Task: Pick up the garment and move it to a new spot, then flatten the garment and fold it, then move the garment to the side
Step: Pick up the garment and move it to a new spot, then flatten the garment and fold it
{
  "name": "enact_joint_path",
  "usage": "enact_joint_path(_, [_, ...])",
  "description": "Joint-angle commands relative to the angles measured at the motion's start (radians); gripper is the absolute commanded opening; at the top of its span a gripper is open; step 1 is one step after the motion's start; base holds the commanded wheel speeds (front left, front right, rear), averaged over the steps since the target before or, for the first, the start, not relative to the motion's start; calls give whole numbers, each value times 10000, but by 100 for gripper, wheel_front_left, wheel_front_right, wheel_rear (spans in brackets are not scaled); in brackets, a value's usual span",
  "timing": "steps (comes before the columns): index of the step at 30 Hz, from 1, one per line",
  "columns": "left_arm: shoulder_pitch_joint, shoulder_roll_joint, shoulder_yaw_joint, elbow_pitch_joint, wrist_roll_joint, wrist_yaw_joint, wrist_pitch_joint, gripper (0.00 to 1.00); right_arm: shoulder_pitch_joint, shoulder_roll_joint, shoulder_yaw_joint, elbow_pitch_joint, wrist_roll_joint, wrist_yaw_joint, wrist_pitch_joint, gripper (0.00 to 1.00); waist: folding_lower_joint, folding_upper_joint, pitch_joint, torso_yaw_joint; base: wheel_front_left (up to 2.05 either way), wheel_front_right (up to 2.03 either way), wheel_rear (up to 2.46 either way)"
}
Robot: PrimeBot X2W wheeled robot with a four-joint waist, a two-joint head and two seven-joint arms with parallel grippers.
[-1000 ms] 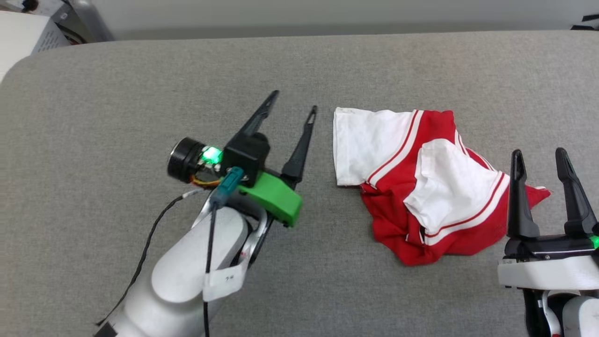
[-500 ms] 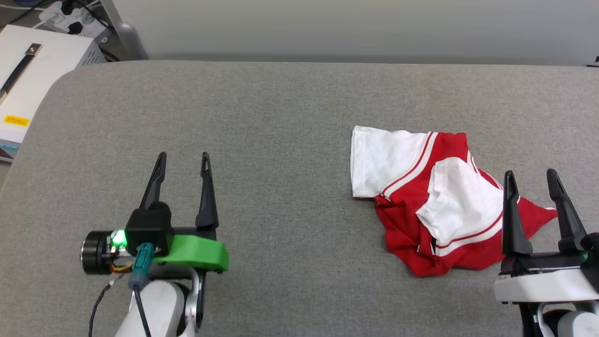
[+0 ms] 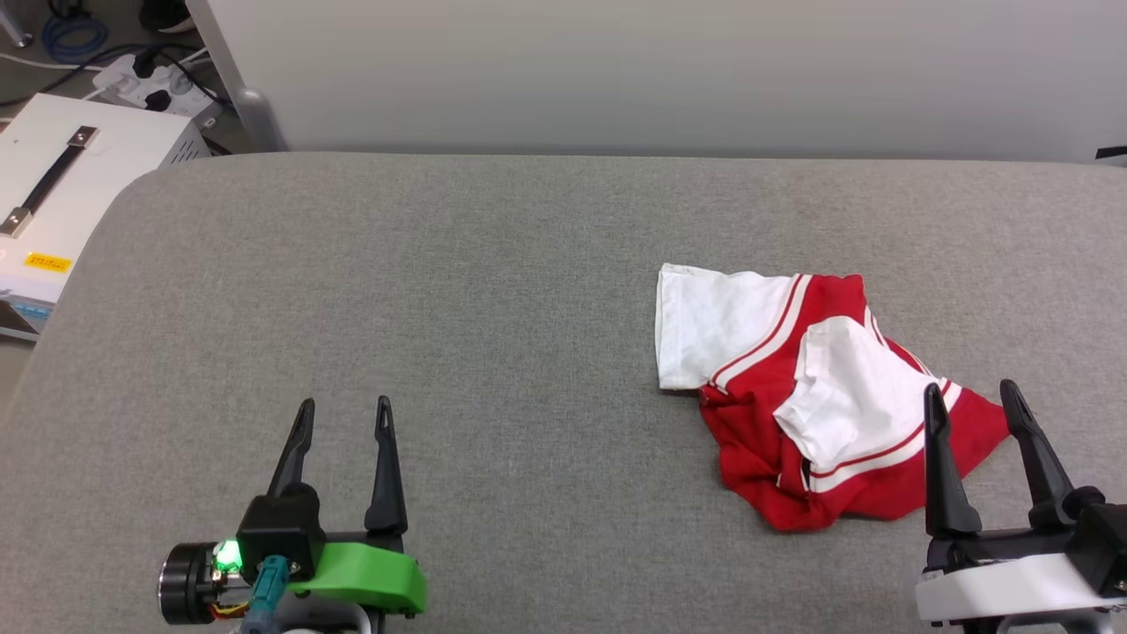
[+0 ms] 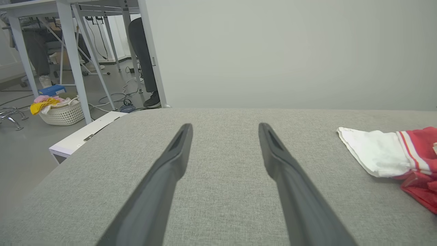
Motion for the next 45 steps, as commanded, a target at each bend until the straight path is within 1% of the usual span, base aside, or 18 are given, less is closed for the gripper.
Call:
enact_joint_path(1, [188,-89,108,35,148,-94,-56,100,155,-12,48,9,-108,-7,-21,100,1,0,-80,-10,0,0,0])
enact_joint_path(4, [397,-267,284,157,363,-290,-56,100,349,-12,137,13,-104,-7,-21,100,1,0,-172,-18,0,0,0])
enact_joint_path(9, [508,-388,443,231,488,-446,-57,100,453,-12,172,52,-82,-7,-21,100,1,0,-243,8,0,0,0])
enact_joint_path(22, [629,-509,687,387,723,-762,-57,100,483,-12,253,102,-94,-7,-21,100,1,0,-296,39,0,0,0])
enact_joint_path(27, [281,-505,759,522,795,-914,-57,100,365,-12,301,66,-128,-7,-21,100,1,0,-162,-36,0,0,0])
enact_joint_path(30, [-319,-368,792,561,874,-1123,-57,100,181,-12,370,27,-159,-7,-21,100,1,0,18,-158,0,0,0])
enact_joint_path(33, [-1202,-192,781,613,885,-1440,-57,100,18,-12,385,-46,-163,-7,-21,100,1,0,260,-306,0,0,0])
enact_joint_path(36, [-2357,-102,797,669,609,-1964,-57,100,-187,-12,428,-95,-217,-7,-21,100,1,0,585,-526,0,0,0])
enact_joint_path(39, [-3586,18,668,1037,319,-2366,-57,100,-447,-12,450,-123,-232,-7,-21,100,1,0,935,-786,0,0,0])
enact_joint_path(42, [-4785,268,329,1642,104,-2565,-57,100,-705,-12,524,-170,-224,-7,-21,100,1,0,1301,-1065,0,0,0])
enact_joint_path(45, [-6065,598,-256,2478,-139,-2641,-16,100,-940,-12,584,-214,-212,-7,-21,100,1,0,1643,-1319,0,0,0])
